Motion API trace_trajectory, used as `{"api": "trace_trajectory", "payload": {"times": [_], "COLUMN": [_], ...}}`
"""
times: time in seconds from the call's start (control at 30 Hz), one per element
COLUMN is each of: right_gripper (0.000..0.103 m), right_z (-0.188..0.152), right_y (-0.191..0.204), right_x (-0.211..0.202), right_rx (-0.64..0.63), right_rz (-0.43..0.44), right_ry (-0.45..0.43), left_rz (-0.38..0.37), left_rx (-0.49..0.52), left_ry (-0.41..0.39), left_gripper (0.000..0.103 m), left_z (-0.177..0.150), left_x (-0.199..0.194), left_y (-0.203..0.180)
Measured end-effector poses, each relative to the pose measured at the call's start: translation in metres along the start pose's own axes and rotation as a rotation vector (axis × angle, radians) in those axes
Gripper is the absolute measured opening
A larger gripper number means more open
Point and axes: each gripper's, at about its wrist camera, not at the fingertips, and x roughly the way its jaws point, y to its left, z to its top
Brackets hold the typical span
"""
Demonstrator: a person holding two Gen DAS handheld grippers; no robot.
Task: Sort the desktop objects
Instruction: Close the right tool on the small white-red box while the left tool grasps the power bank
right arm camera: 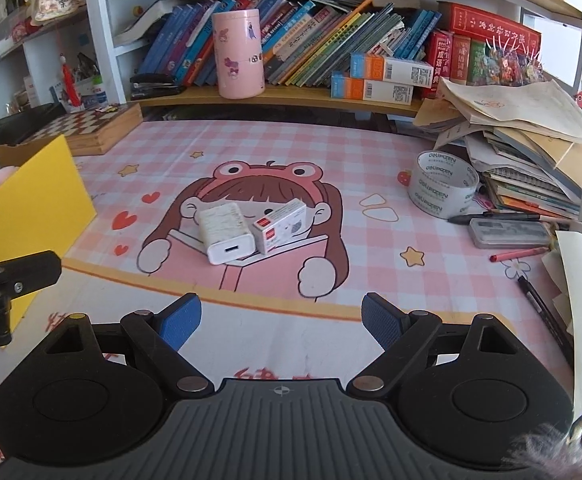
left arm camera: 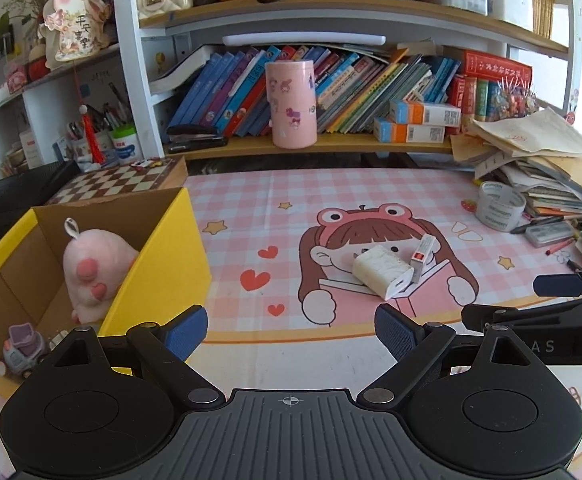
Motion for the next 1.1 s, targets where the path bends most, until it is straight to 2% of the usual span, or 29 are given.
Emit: {"api": "trace_trajectory", "payload": {"times": [0.23, 0.57, 0.67, 0.73, 0.9, 1.0, 1.03, 1.1], "right_gripper": [0.086, 0.082, 0.076, 0.066, 0.064, 0.053, 0.051, 0.048], "right_z": [0.013, 0.047, 0.054, 0.057, 0.058, 0.059, 0.059, 0.058], "right_y": [0.000, -0.008, -0.012, -0.014, -0.012, -0.019, -0.022, -0.025], "right_x": [0.025, 0.075, 0.094, 0.105, 0.117, 0.127, 0.133, 0.136], "right_rx": [-0.021, -0.007, 0.014, 0.029, 0.034, 0.073, 0.091, 0.087], "right_rz": [0.013, 0.022, 0.018, 0.019, 0.055, 0.087, 0.094, 0.098], "right_ry": [0.022, -0.011, 0.004, 0.023, 0.008, 0.027, 0.053, 0.050], "left_rz": [-0.008, 0.005, 0.010, 0.013, 0.015, 0.008, 0.004, -0.004], "left_rx": [-0.023, -0.030, -0.031, -0.028, -0.023, -0.015, -0.010, 0.001], "left_ry": [0.026, 0.066, 0.080, 0.087, 0.102, 0.106, 0.106, 0.103], "left_gripper": [0.093, 0.093, 0.093, 0.093, 0.093, 0.093, 0.093, 0.093], "left_z": [0.007, 0.006, 0.004, 0.003, 0.003, 0.005, 0.006, 0.007], "left_x": [0.022, 0.027, 0.028, 0.028, 0.033, 0.038, 0.039, 0.042], "left_y": [0.002, 0.000, 0.000, 0.000, -0.001, -0.003, -0.005, -0.009]}}
